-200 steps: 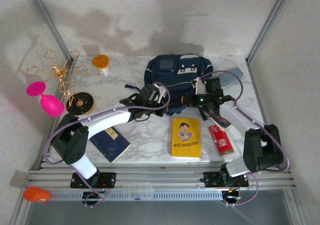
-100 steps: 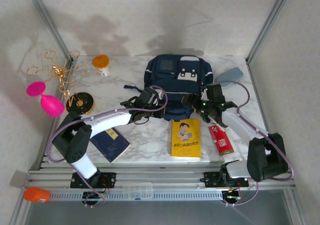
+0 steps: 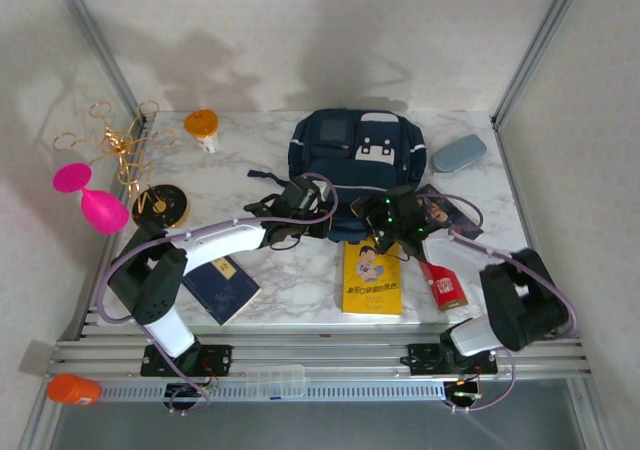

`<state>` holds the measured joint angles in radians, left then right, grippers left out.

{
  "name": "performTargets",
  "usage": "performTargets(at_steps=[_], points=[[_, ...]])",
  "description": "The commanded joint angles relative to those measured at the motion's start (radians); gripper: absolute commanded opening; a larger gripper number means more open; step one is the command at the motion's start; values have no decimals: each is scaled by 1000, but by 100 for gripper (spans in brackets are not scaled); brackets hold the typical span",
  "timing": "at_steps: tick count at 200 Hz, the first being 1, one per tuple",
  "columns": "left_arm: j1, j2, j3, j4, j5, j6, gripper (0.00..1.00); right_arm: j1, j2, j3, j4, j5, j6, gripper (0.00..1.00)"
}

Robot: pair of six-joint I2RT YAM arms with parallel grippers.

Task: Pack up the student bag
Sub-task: Unzip the student bag at the center of the table.

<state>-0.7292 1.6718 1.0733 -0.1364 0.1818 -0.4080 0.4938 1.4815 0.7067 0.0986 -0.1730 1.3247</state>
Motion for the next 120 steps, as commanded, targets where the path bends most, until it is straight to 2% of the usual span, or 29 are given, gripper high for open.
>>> performTargets(at_steps=[1, 9, 22, 35, 45, 64, 83, 120], points=[[-13, 4, 41, -15, -32, 18, 0, 32, 71, 83, 121, 108, -58, 67], [-14, 4, 43, -26, -39, 19, 0, 45, 95, 109, 129, 119, -97, 49], [-13, -9, 36, -45, -71, 12, 0, 63, 137, 167, 118, 114, -161, 28], [-10, -34, 10, -60, -111, 0, 0, 85, 178, 231, 112, 74, -251, 10], [-9, -61, -19, -72, -141, -21, 0, 103, 203, 283, 78, 44, -330, 0], [-9, -126, -79, -107, -194, -66, 0, 122, 199, 335, -20, -7, -498, 0], [-6, -200, -154, -133, -252, -101, 0, 98, 109, 264, -68, -44, -622, 0], [42, -226, -215, -160, -279, -121, 0, -97, -42, 179, -159, -193, -751, 0]])
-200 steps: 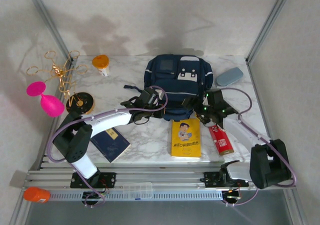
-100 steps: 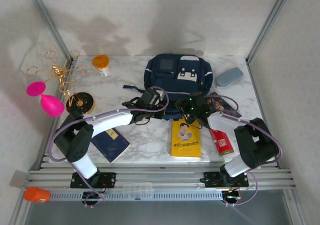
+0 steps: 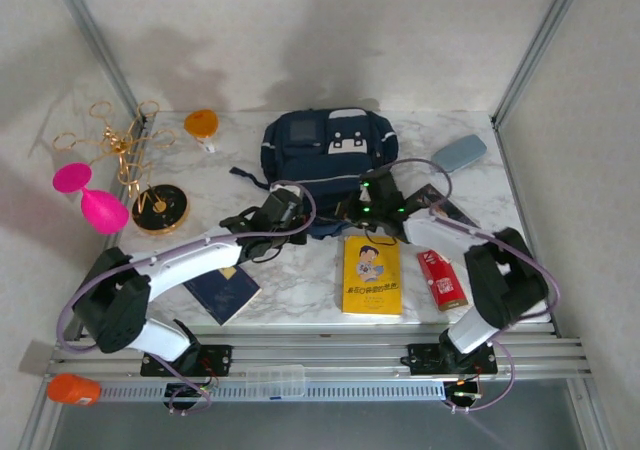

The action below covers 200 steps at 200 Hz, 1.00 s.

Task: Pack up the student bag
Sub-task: Unzip the student bag at the center of the table.

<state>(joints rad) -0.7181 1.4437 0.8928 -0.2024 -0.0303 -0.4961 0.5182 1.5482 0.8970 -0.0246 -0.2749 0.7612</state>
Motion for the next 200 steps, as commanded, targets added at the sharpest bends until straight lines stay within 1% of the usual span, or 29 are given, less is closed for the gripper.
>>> performTargets(at_steps=[1, 16, 35, 41, 57, 64, 71, 86, 105, 122, 129, 162, 186, 200], points=[[33, 2, -34, -94, -68, -33, 0, -127, -110, -7, -45, -90, -198, 0], [42, 14, -19, -89, -68, -24, 0, -153, -117, 24, -105, -115, -258, 0], [49, 51, 20, -93, -79, -21, 0, -162, -102, 64, -152, -140, -304, 0], [49, 59, 34, -86, -53, -18, 0, -162, -97, 71, -156, -145, -309, 0], [20, 35, 33, 6, 75, -37, 0, -162, -96, 64, -140, -151, -288, 0], [-12, 18, 34, 46, 96, -41, 0, -162, -98, 60, -131, -158, -283, 0], [-43, 8, 44, 64, 94, -39, 0, -162, -101, 58, -125, -159, -280, 0], [-76, 25, 92, 46, 101, -26, 14, -162, -108, 51, -110, -155, -273, 0], [-80, 40, 126, 38, 117, -25, 23, -162, -100, 55, -111, -154, -273, 0], [-88, 49, 132, 62, 178, -9, 34, -163, -91, 61, -116, -149, -275, 0], [-89, 60, 137, 63, 192, -4, 38, -163, -90, 62, -111, -152, -274, 0], [-90, 141, 202, 16, 182, 24, 43, -164, -84, 62, -85, -169, -258, 0], [-90, 183, 228, 33, 188, 24, 46, -164, -77, 62, -78, -180, -253, 0], [-89, 207, 245, 29, 171, 27, 48, -164, -77, 60, -75, -188, -250, 0]])
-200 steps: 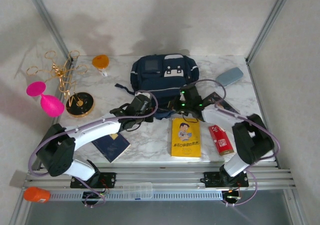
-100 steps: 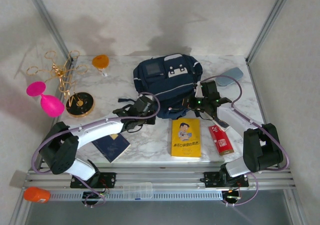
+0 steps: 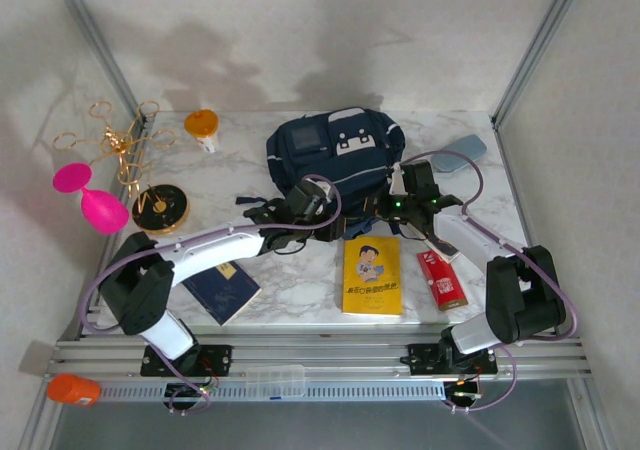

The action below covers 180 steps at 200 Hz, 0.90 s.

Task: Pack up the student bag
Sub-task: Unzip the student bag at the center of the table.

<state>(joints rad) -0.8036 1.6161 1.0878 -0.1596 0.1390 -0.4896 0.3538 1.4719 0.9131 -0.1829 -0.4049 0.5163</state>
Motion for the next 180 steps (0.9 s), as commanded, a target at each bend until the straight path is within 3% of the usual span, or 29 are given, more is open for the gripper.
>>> performTargets(at_steps=[1, 73, 180], points=[[-3, 37, 52, -14, 1, 21, 48, 1, -1, 44, 84, -59, -6, 0], [-10, 129, 111, 43, 58, 13, 47, 2, 4, 38, 115, -85, 18, 0], [-3, 116, 114, 1, -44, 49, 8, 1, 19, 55, 115, -107, 17, 0]])
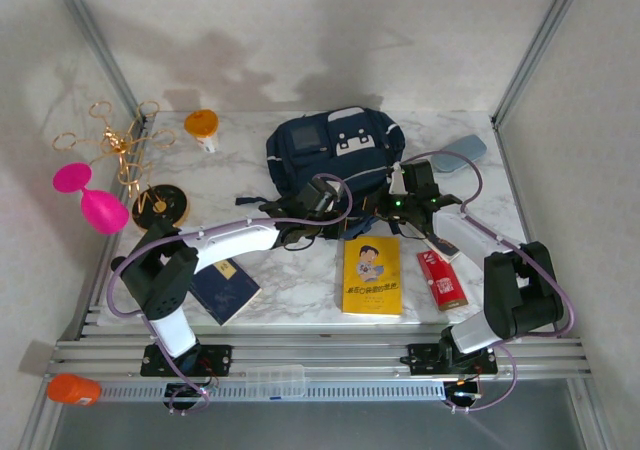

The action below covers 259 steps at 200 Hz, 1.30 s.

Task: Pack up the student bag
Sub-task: Unzip the student bag at the center of the table.

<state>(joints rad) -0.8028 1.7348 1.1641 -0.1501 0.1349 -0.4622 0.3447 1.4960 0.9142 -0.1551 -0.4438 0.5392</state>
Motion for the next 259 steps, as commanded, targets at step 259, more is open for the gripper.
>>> performTargets(at_steps=[259], points=[[287, 119, -37, -28, -360, -15, 0, -41, -62, 142, -176, -51, -157, 0]])
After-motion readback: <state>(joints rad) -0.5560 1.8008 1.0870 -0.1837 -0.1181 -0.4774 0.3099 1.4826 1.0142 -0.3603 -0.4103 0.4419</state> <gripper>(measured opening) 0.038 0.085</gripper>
